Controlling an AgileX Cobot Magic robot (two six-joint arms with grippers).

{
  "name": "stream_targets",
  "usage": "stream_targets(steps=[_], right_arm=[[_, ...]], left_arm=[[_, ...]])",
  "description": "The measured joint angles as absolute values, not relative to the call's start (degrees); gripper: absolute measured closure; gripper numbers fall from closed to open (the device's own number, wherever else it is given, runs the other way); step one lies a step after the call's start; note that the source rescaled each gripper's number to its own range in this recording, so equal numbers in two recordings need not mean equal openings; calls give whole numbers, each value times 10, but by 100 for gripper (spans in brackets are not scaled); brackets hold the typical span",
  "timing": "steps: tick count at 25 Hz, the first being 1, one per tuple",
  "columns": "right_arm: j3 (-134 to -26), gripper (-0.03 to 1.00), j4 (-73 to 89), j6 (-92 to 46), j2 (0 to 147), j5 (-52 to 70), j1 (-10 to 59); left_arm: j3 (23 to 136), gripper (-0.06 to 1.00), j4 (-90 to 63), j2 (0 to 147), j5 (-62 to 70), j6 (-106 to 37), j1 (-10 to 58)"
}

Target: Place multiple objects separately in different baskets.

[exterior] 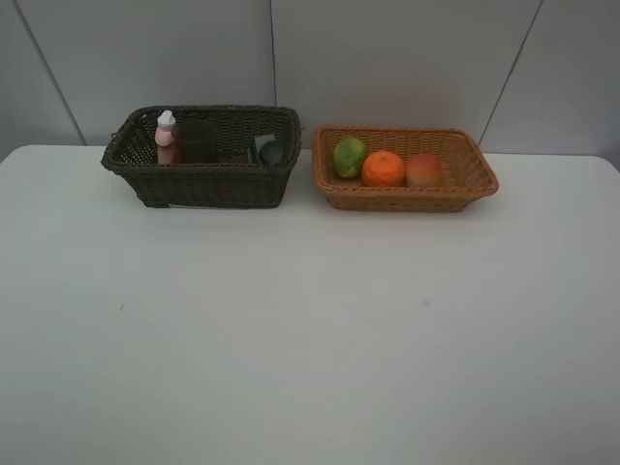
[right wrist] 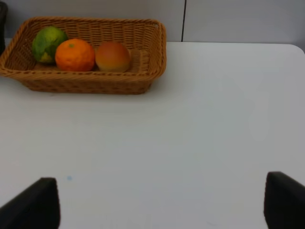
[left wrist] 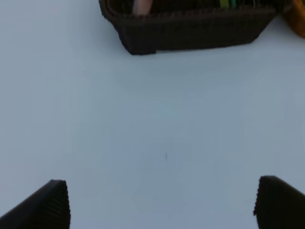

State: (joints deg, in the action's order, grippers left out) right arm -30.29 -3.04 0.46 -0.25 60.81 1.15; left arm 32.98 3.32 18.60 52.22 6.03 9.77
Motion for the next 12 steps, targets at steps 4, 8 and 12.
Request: stream_targets(steps=[4, 8, 12], right_arm=[[-303, 10, -30, 5, -2, 608, 11], [-303, 10, -30, 5, -2, 608, 11], [-303, 10, -30, 5, -2, 608, 11]], left_arm=[[309, -6, 23, 157, 581, 60, 98], [308, -6, 13, 117, 635, 60, 98], [308, -6, 12, 56, 643, 58, 98]])
